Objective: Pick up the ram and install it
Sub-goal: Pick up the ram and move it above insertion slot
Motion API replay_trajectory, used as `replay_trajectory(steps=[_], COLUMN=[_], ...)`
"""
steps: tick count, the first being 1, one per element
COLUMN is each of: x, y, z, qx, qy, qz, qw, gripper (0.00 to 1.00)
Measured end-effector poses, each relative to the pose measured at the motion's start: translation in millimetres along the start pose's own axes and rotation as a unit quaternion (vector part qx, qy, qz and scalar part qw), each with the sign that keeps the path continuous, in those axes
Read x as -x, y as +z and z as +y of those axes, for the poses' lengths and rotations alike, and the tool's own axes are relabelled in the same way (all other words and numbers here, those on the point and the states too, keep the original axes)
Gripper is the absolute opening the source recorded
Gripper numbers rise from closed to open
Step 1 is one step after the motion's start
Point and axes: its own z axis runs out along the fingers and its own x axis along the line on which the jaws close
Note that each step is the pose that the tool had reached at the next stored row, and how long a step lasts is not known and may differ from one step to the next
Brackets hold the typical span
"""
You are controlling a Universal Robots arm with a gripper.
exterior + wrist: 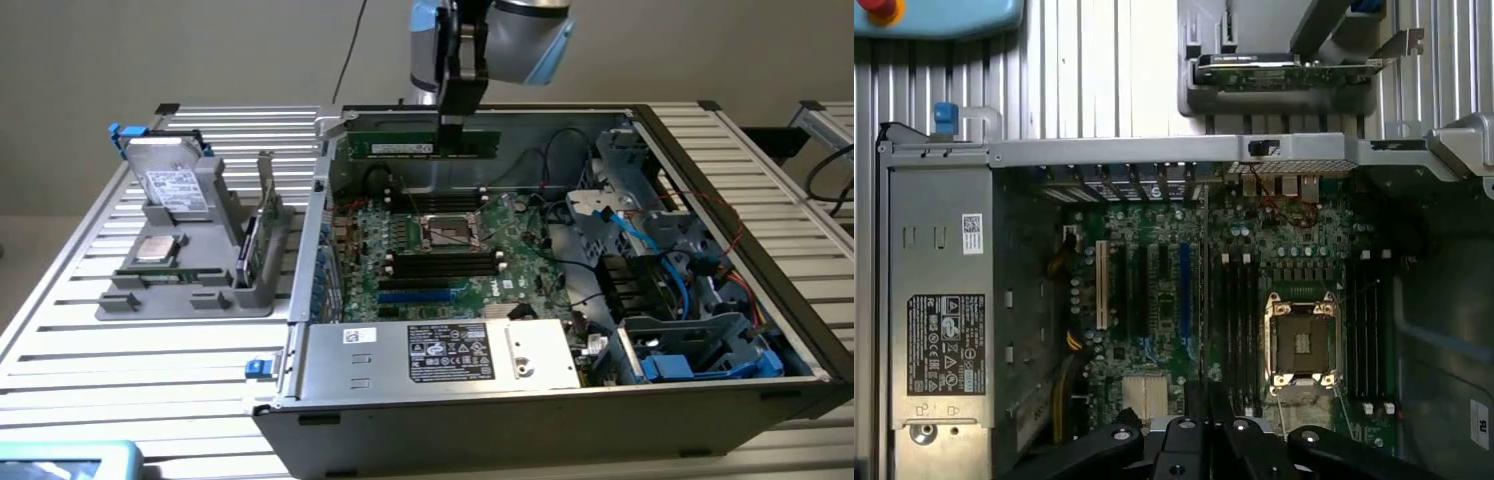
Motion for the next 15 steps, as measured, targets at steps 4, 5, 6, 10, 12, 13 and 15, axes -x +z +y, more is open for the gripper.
replay_trajectory(steps=[4,5,6,10,12,13,15], x=[7.4,10.7,14.4,24.8,26.9,27.9,31.1], y=[2.7,3.0,3.3,4.0,4.4,4.6,5.4], z=[-13.9,-14.9,-15.8,-19.8,-21.0,-21.3,-22.3], qx=[-0.0013,-0.002,-0.0028,-0.0047,-0.0047,-0.0047,-0.0048], qy=[0.0,0.0,0.0,0.0,0.0,0.0,0.0], qz=[0.0,0.0,-0.0001,-0.0001,-0.0002,-0.0002,-0.0002], qw=[1.0,1.0,1.0,1.0,1.0,1.0,1.0], gripper=[0.12,0.12,0.12,0.12,0.12,0.12,0.12])
